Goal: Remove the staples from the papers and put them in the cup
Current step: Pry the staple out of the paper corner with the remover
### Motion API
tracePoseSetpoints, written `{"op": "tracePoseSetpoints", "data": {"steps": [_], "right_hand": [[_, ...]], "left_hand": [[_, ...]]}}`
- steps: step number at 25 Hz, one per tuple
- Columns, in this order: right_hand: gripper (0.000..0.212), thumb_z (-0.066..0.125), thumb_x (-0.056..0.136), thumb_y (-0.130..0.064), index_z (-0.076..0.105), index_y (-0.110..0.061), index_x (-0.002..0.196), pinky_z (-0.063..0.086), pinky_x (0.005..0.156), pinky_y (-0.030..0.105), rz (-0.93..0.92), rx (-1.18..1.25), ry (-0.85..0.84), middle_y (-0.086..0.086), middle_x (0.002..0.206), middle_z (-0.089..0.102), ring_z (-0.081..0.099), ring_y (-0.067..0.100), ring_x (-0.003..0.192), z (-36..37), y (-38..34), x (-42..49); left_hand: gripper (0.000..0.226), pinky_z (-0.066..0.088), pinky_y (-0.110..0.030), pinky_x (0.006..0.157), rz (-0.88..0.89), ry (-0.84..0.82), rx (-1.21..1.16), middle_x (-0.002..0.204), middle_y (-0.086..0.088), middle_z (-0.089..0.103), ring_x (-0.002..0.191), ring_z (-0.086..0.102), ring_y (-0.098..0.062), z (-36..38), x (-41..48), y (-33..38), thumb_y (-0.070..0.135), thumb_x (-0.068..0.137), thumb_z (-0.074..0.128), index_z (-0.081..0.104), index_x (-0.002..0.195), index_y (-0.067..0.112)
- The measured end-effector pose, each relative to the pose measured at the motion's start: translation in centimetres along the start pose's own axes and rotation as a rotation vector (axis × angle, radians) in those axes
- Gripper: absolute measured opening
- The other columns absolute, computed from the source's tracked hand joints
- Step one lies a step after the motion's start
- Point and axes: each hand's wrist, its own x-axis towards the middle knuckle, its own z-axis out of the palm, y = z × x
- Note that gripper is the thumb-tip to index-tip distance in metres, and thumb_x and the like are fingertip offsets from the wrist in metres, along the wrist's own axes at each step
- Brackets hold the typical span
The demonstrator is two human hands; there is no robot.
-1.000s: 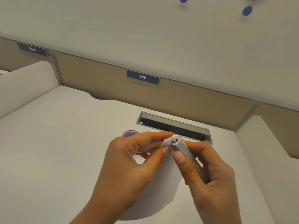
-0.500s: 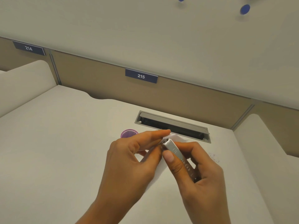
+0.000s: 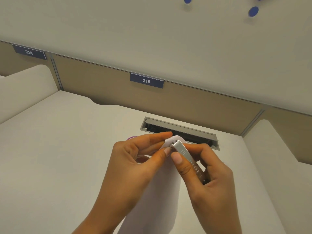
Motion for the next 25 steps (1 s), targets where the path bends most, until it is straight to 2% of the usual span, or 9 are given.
{"op": "tracePoseSetpoints", "data": {"steps": [2,4,8,11,14,18,21,25], "right_hand": [[0.025,0.061,0.077,-0.065,0.064,-0.041,0.086,0.048,0.055,0.006,0.026,0.005,-0.003,-0.024,0.087,0.067,0.062,0.000,0.091,-0.1,0.0,0.0],[0.023,0.062,0.071,-0.059,0.065,-0.040,0.083,0.050,0.054,0.010,0.055,0.022,-0.010,-0.022,0.085,0.068,0.063,0.002,0.088,-0.2,-0.1,0.0],[0.025,0.058,0.068,-0.056,0.061,-0.049,0.092,0.050,0.053,0.014,0.088,0.040,-0.018,-0.017,0.080,0.068,0.064,0.008,0.076,-0.1,-0.1,-0.1],[0.026,0.058,0.069,-0.055,0.064,-0.044,0.092,0.051,0.053,0.019,0.123,0.091,-0.003,-0.009,0.076,0.069,0.063,0.013,0.067,0.1,0.0,-0.1],[0.023,0.060,0.071,-0.053,0.066,-0.039,0.089,0.051,0.052,0.022,0.128,0.124,0.021,-0.006,0.075,0.070,0.062,0.015,0.063,0.5,0.1,-0.3],[0.021,0.058,0.072,-0.052,0.065,-0.041,0.088,0.054,0.053,0.023,0.131,0.135,0.032,-0.008,0.077,0.071,0.065,0.017,0.069,1.2,0.1,-0.3],[0.024,0.058,0.070,-0.053,0.066,-0.040,0.088,0.052,0.054,0.020,0.157,0.194,0.034,-0.008,0.078,0.072,0.065,0.014,0.068,1.7,0.2,-0.2],[0.027,0.059,0.071,-0.049,0.069,-0.029,0.086,0.049,0.048,0.017,0.192,0.266,0.052,-0.006,0.073,0.070,0.061,0.010,0.059,2.0,-0.1,-0.1]], "left_hand": [[0.025,0.052,-0.007,0.068,0.009,0.011,0.012,0.087,0.031,0.073,0.086,0.070,0.007,0.1,-0.1,0.0,0.036,0.068,0.070,0.074,0.092,0.044],[0.026,0.048,-0.003,0.063,0.009,0.027,0.022,0.086,0.035,0.071,0.085,0.068,0.010,0.2,-0.2,0.1,0.039,0.067,0.069,0.072,0.092,0.046],[0.033,0.044,0.001,0.057,0.044,0.083,0.077,0.085,0.045,0.064,0.091,0.064,0.012,0.7,-0.6,0.2,0.047,0.062,0.063,0.067,0.095,0.052],[0.032,0.042,0.003,0.056,0.078,0.110,0.117,0.076,0.054,0.057,0.090,0.061,0.017,1.1,-0.8,0.4,0.045,0.063,0.063,0.061,0.093,0.057],[0.032,0.043,0.002,0.058,0.090,0.121,0.107,0.076,0.053,0.057,0.087,0.062,0.018,1.2,-0.9,0.2,0.041,0.065,0.065,0.062,0.094,0.055],[0.030,0.040,0.005,0.057,0.089,0.137,0.100,0.070,0.053,0.056,0.081,0.060,0.023,1.1,-1.0,0.4,0.038,0.065,0.065,0.059,0.086,0.058],[0.029,0.042,0.003,0.056,0.060,0.144,0.073,0.072,0.051,0.059,0.084,0.062,0.019,0.9,-0.9,0.3,0.039,0.065,0.066,0.061,0.088,0.057],[0.027,0.044,0.001,0.055,0.033,0.146,0.033,0.071,0.047,0.062,0.081,0.065,0.015,1.0,-1.1,0.4,0.037,0.064,0.067,0.064,0.084,0.056]]}}
